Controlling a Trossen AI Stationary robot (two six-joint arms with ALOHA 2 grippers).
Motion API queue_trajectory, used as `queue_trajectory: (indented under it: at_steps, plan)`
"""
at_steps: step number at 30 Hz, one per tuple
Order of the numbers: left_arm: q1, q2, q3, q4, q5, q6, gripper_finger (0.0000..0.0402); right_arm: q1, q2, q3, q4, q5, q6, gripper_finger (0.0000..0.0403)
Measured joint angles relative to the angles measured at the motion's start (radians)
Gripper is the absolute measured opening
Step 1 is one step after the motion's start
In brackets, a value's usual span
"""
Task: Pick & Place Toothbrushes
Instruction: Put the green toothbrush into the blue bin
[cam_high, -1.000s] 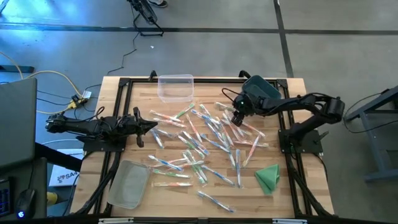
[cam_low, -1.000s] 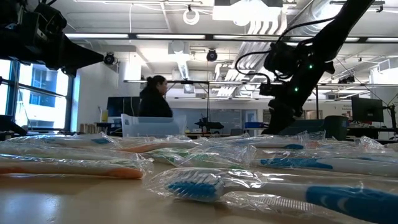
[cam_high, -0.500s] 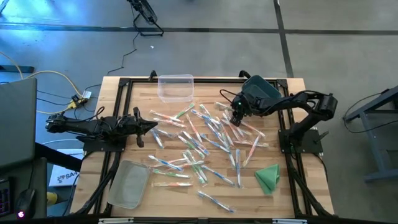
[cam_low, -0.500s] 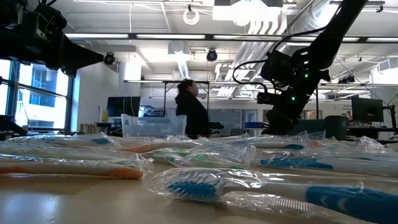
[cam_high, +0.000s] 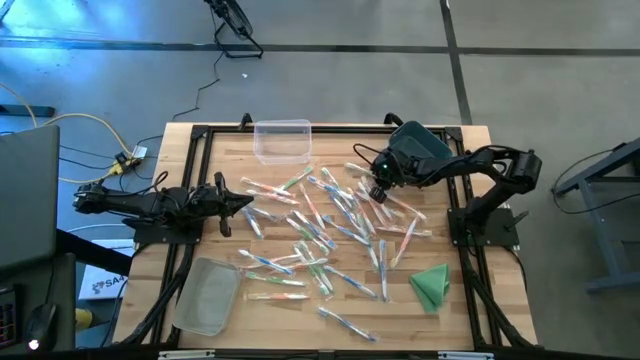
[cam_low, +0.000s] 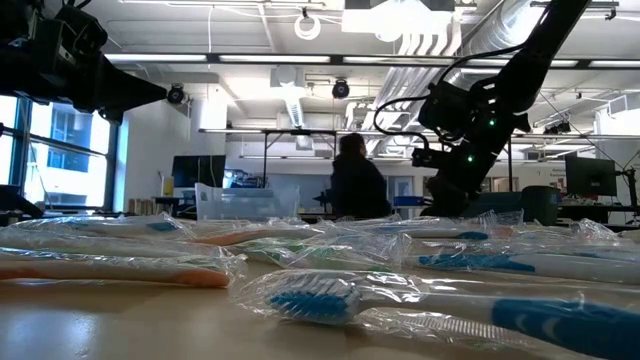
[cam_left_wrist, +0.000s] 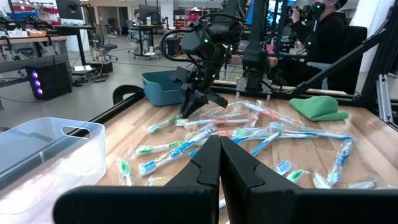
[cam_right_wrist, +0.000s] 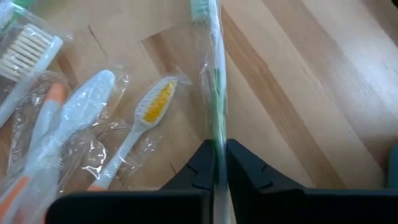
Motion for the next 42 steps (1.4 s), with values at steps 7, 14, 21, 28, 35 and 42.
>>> queue_trajectory:
  at_steps: [7, 14, 21, 28, 35, 42]
  plan:
    - [0.0, 0.0, 0.0, 0.008, 0.0, 0.0, 0.0, -0.002, -0.024, -0.002, 0.019, 0.006, -0.013, 0.0014]
    - [0.0, 0.0, 0.0, 0.013, 0.0, 0.001, 0.0, -0.001, -0.131, -0.002, -0.001, 0.003, -0.026, 0.0014]
    - [0.0, 0.0, 0.0, 0.016, -0.001, 0.003, 0.0, 0.0, -0.317, -0.001, -0.037, 0.003, -0.006, 0.0014]
    - [0.0, 0.0, 0.0, 0.017, -0.023, 0.003, 0.0, 0.0, -0.515, -0.001, -0.104, 0.073, 0.023, 0.0014]
    - [0.0, 0.0, 0.0, 0.018, -0.034, 0.005, 0.0, -0.002, -0.631, -0.001, -0.284, 0.278, 0.035, 0.0014]
    - [0.0, 0.0, 0.0, 0.02, -0.036, 0.005, 0.0, -0.067, -0.625, -0.001, -0.402, 0.38, 0.154, 0.0014]
